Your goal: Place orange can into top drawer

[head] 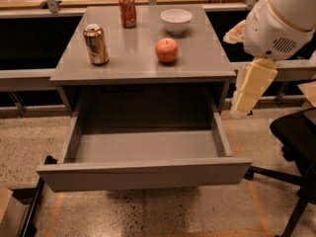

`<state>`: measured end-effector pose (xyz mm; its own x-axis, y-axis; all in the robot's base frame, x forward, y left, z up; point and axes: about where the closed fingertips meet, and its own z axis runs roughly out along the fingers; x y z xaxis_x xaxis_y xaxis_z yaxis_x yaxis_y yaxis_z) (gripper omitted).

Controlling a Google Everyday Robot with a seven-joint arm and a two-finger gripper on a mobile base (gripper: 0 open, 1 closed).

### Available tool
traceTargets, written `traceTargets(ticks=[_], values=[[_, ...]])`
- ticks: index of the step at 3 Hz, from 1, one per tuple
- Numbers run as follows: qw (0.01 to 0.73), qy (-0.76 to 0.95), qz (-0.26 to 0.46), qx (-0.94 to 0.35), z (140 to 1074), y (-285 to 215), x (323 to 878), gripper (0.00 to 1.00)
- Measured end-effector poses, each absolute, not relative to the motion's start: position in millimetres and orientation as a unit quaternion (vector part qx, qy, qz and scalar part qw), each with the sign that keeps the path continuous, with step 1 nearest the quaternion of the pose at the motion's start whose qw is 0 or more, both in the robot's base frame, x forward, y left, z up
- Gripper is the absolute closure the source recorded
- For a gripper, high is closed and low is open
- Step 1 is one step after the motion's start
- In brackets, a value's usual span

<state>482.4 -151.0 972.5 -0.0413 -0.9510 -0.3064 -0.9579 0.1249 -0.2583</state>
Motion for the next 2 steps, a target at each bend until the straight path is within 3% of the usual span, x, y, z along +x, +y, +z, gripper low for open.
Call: traceTargets(ticks=[2], values=[[0.207,0.731,0.019,-0.650,965.6,-151.2,482.2,0.00]])
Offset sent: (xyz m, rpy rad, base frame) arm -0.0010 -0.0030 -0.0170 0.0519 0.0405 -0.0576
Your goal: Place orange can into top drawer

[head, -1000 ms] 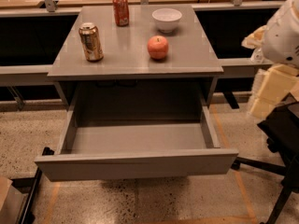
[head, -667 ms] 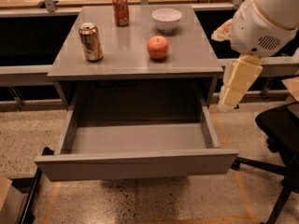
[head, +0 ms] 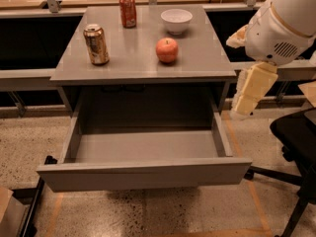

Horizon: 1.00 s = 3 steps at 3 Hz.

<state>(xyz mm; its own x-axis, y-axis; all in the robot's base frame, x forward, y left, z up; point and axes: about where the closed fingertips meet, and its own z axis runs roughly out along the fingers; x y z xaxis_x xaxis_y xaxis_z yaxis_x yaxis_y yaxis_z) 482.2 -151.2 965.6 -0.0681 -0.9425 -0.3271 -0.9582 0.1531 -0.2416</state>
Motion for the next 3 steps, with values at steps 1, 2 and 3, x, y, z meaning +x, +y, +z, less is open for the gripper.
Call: traceTargets(ticks=[1,2,3], values=[[0.248,0.721,0.046,-0.645,960.5,-122.7,505.0,0.00],[0.290,0.697,0.063,-0.653,963.3,-82.7,542.6,0.00],[0.312,0.678,0.081,-0.661,968.4,-46.2,580.3,0.00]])
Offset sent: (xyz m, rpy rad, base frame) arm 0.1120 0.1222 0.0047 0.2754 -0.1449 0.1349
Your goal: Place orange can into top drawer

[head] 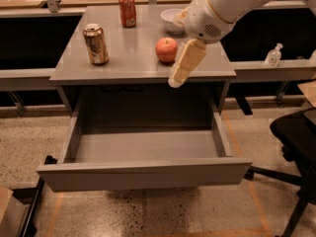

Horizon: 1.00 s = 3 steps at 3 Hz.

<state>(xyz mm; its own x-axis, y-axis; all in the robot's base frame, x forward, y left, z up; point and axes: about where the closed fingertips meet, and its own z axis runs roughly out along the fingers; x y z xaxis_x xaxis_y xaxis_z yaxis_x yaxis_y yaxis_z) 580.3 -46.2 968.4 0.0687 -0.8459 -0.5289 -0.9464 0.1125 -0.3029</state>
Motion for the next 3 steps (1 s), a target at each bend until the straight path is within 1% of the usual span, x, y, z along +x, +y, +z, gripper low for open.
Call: traceTargets(ticks=[1,2,3], values=[[0.318,0.672,0.083,-0.664,972.4,-38.1,586.7,0.00],[0.329,0.674,0.100,-0.654,963.0,-27.6,591.7,0.00],[0.351,0.669,0.123,-0.644,952.7,-9.5,617.1,0.00]])
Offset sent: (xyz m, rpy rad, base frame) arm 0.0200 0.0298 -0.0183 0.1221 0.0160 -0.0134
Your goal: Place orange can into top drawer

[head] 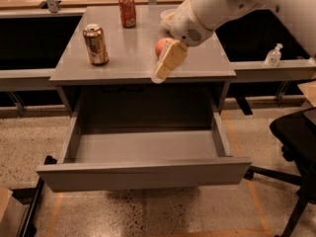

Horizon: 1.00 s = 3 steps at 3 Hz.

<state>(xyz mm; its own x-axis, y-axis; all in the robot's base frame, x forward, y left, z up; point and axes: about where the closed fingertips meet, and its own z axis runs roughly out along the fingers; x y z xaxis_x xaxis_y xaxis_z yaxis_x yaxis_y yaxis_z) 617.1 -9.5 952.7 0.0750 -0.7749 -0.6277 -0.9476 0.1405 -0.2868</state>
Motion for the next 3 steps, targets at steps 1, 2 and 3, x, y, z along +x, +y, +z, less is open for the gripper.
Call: traceTargets(ticks=[1,2,3], values=[[0.369,0.663,0.141,-0.635,943.1,6.7,649.7,0.00],[0.392,0.657,0.168,-0.621,932.7,20.0,684.3,0.00],[0.395,0.657,0.173,-0.618,928.9,21.1,691.3,0.00]])
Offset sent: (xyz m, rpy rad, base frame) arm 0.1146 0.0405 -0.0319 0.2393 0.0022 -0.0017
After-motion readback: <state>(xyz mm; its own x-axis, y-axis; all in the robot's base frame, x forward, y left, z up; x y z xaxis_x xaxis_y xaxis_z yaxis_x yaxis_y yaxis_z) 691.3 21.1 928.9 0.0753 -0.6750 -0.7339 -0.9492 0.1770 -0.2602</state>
